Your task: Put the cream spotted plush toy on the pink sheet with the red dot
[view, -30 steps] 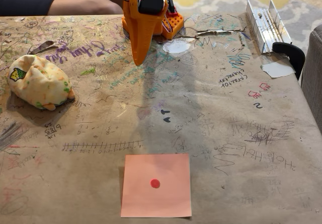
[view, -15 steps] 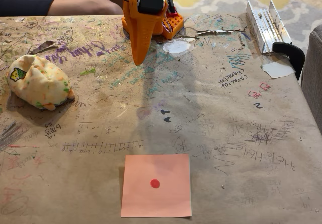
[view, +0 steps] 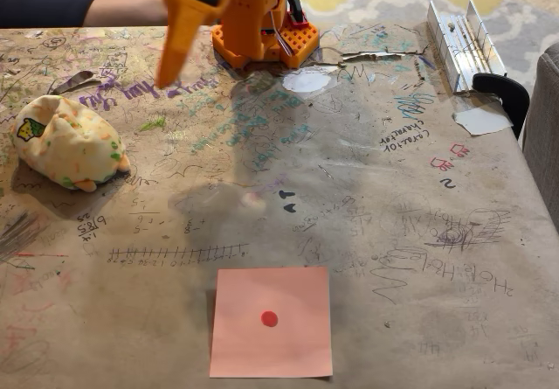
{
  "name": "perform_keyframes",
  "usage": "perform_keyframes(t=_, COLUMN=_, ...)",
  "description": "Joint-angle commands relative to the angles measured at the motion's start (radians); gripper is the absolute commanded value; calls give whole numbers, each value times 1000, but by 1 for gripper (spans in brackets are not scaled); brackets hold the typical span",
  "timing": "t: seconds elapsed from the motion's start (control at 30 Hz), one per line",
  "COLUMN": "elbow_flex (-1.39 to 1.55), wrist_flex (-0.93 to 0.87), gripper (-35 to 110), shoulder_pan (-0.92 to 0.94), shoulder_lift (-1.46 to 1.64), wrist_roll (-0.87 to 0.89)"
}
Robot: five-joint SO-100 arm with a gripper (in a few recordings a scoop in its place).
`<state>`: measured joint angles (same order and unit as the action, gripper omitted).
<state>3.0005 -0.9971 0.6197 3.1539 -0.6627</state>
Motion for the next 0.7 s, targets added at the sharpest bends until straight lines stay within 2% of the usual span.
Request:
perform_keyframes(t=0.0, elbow_flex=-120, wrist_flex=132, gripper=35, shoulder_pan=126, shoulder_lift=-225, wrist_roll=-60)
perform_keyframes(t=0.27, elbow_flex=-620, wrist_flex=37, gripper=37, shoulder_pan=160, shoulder_lift=-996, wrist_roll=-6)
perform_keyframes(t=0.5, elbow_flex=-930, wrist_flex=-57, gripper=40, shoulder_pan=172, shoulder_lift=-1361, wrist_roll=-9)
perform_keyframes(t=0.67, elbow_flex=-1074, wrist_flex=-164, gripper=41, shoulder_pan=267, shoulder_lift=-1528, wrist_roll=-3)
